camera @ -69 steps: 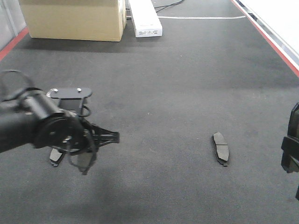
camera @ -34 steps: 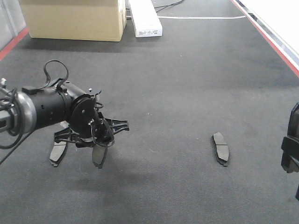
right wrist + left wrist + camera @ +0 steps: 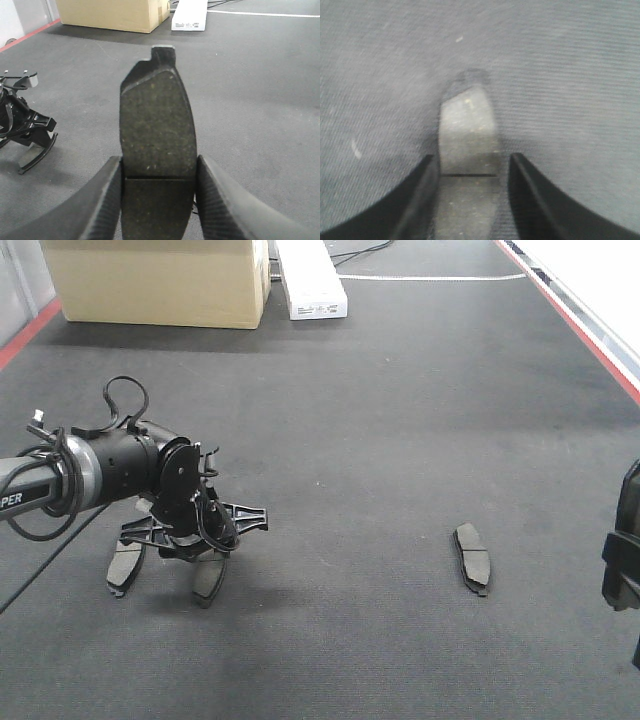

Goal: Move and align brake pads A on conveyor
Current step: 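Open the left gripper to release the pad and lift away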

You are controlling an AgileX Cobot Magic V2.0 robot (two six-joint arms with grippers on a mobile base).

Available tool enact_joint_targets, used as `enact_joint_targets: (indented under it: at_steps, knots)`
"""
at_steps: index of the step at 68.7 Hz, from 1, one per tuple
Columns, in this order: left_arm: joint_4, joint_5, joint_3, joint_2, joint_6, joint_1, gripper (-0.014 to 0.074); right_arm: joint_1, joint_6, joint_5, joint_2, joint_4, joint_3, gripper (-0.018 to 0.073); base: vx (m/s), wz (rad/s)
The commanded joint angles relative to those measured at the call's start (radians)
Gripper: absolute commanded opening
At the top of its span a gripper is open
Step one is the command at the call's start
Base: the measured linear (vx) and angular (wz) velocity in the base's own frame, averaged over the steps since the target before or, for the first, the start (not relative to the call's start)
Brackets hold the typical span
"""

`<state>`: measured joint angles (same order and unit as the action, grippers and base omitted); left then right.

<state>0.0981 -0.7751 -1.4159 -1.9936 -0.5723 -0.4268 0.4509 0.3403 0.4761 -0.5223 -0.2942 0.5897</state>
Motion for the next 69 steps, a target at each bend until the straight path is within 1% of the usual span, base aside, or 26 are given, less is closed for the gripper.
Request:
enact_joint_targets:
  at_steps: [1,8,17,29,32,42,56,69]
  knots:
    - [0.005,0.02,-0.03,0.062,0.018,0.0,0.0382,-0.001,-0.007,-0.096,-0.005,-0.019,0.032,-0.0007,0.0,0.0]
    - [0.02,0.003,-0.03,0.086,0.04,0.0,0.0404,-0.001,-0.007,-0.096,-0.005,-0.019,0.032,-0.0007,0.0,0.0]
    - [0.052,0.006,-0.03,0.177,0.041,0.0,0.0404,-0.001,-0.007,-0.096,-0.005,-0.019,0.032,-0.0007,0.0,0.0]
    - [0.147,-0.008,-0.012,0.375,0.052,-0.002,0.0404,-0.001,-0.007,-0.096,-0.005,-0.019,0.032,-0.0007,0.0,0.0]
    - [0.171,-0.004,0.007,0.427,0.07,-0.002,0.0404,-0.001,-0.007,-0.096,-0.005,-0.019,0.032,-0.0007,0.0,0.0]
    - [0.239,0.025,0.104,0.598,0.086,-0.002,0.0397,-0.001,-0.007,-0.096,-0.005,-0.019,0.032,-0.0007,0.0,0.0]
    - [0.24,0.083,0.278,0.857,0.132,-0.002,0.0397,-0.001,-0.007,-0.096,-0.005,-0.019,0.032,-0.0007,0.0,0.0]
    - [0.224,0.161,0.468,1.098,0.206,-0.002,0.0397,-0.001,-0.007,-0.096,-0.005,-0.019,0.032,-0.0007,0.0,0.0]
